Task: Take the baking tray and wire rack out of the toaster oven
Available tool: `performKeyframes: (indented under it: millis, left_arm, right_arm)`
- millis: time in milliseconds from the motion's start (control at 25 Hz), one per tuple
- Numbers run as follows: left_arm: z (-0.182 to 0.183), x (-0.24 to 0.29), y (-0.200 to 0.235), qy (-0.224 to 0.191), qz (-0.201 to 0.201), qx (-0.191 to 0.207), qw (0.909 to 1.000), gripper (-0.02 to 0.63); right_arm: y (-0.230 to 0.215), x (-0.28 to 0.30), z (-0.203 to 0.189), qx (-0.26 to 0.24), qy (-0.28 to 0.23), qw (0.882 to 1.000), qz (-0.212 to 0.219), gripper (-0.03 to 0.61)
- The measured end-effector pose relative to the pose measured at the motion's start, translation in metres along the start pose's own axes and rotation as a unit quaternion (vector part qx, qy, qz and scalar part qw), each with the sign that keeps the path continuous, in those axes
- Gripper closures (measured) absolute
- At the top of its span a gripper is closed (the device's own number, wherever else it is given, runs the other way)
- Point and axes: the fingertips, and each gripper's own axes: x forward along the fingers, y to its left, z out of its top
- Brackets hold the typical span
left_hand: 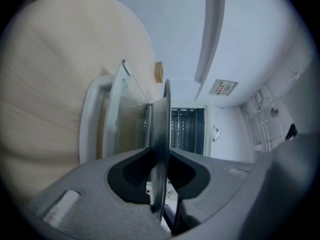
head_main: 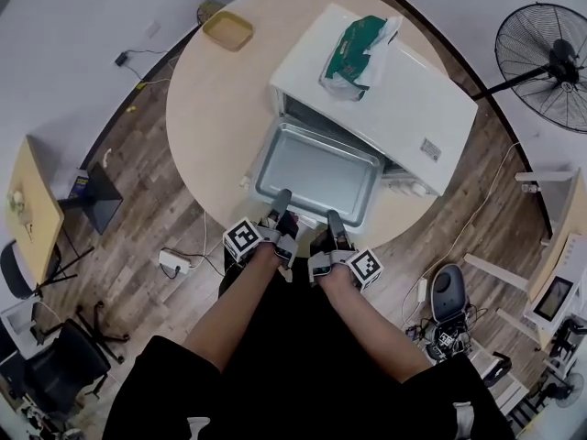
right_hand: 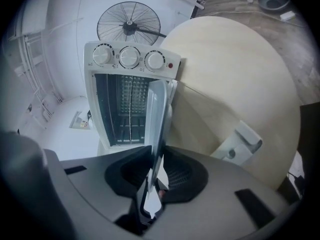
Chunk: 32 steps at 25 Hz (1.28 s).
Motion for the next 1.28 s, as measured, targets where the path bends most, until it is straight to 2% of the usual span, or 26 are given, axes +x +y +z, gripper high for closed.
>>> performKeyframes:
  millis: [320,440,600,840,960,1280]
  left_arm:
    - [0.008,-0.030,0.003,-0.025,0.007,-0.006,0.9996,0.537]
    - [0.024,-0.044,-0.003,-0.039,-0.002,-0.007,0.9992,0.537]
    - [0.060,-0.061,-0.004,-0.062,0.004,-0.005,0.9980,0.537]
    - [0.120,-0.082,-0.008,-0.061,0.000,-0.015,0.9980,0.538]
    - [0.158,-0.088,-0.014,-0.054,-0.003,-0.027,0.9982,0.538]
    - [0.259,-0.097,-0.010,-0.007,0.005,-0.009,0.9999,0.538]
  right_arm:
    - [0.002,0.002,-0.021,-0.016,0.054,0.998,0.003,0.504]
    - [0.009,0.008,-0.039,-0.023,0.069,0.997,0.001,0.504]
    - [0.019,0.026,-0.070,-0.032,0.089,0.996,-0.001,0.503]
    - [0.039,0.058,-0.125,-0.052,0.107,0.993,0.005,0.503]
    - [0.046,0.080,-0.156,-0.064,0.104,0.993,0.002,0.502]
    - [0.063,0.143,-0.235,-0.048,0.083,0.995,0.007,0.502]
